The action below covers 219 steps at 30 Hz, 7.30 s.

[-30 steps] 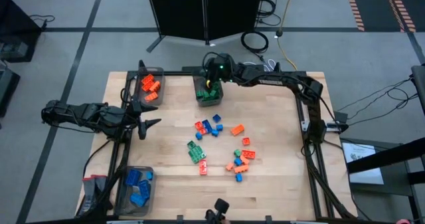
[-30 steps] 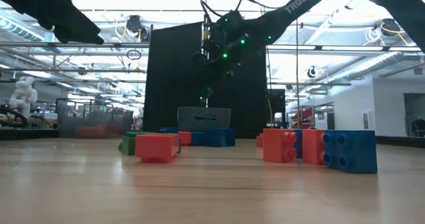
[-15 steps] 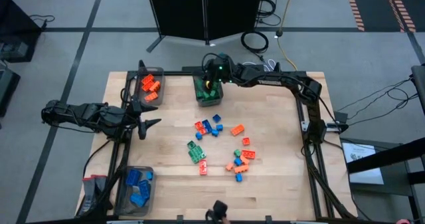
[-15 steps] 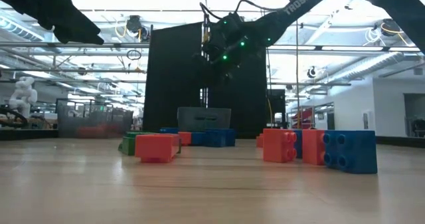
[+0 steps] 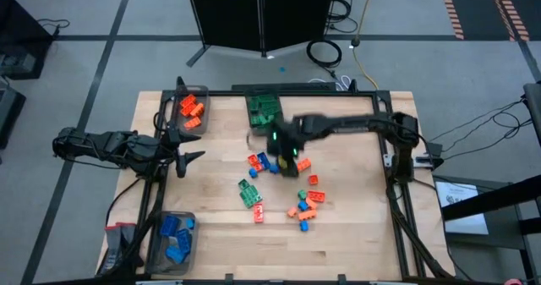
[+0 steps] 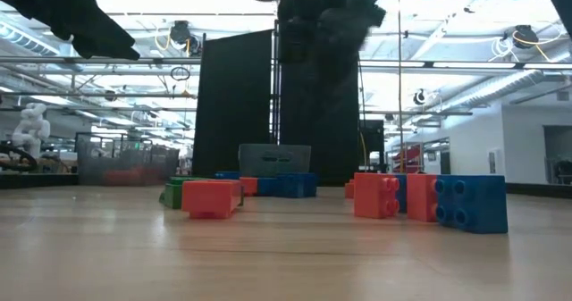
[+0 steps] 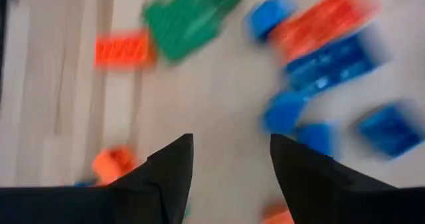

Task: Sort blocks
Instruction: Put the green game piece into the top right black transparent bin, then put the orange game piece into the top left black transparent bin

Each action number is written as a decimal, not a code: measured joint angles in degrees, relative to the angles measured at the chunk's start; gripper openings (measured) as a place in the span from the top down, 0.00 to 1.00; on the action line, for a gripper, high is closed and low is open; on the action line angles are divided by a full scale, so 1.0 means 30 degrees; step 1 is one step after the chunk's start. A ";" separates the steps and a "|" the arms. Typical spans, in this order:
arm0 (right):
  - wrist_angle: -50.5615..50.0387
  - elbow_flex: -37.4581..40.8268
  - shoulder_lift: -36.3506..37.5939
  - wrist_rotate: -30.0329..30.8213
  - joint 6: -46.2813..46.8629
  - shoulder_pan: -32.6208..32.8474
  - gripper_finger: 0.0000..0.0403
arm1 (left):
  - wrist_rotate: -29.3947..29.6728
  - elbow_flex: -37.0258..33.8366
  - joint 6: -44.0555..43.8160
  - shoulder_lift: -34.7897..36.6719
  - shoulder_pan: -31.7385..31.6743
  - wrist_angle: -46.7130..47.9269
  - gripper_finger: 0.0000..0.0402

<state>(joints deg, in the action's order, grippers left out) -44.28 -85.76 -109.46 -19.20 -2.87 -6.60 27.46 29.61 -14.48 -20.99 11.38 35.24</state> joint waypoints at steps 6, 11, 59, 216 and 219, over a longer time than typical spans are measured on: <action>-0.1902 0.1394 -0.0038 0.4751 0.1963 0.3463 0.52 | 0.0000 0.0000 -0.0007 0.0000 0.0001 -0.0002 0.36; -0.2272 0.2427 -0.0027 0.7437 0.5261 0.4213 0.52 | 0.0000 0.0000 -0.0015 0.0000 0.0000 -0.0007 0.36; -0.0328 0.3191 -0.1302 0.8833 1.5296 0.7866 0.52 | 0.0000 -0.0007 -0.0022 0.0007 0.0000 -0.0019 0.36; 2.7116 -0.2739 -0.2308 0.4843 -0.0307 -0.1399 0.70 | 0.4942 0.0000 1.0644 -0.5225 0.0000 -1.2151 0.36; 2.6993 -0.2739 -0.2285 0.4785 -0.0315 -0.1188 0.70 | 0.5404 0.0000 1.0655 -0.5821 0.0000 -1.2764 0.36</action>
<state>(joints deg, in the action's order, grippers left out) 36.70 -93.97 -116.31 -4.84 -3.81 -10.17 43.67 29.61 17.48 -38.46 11.38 -3.05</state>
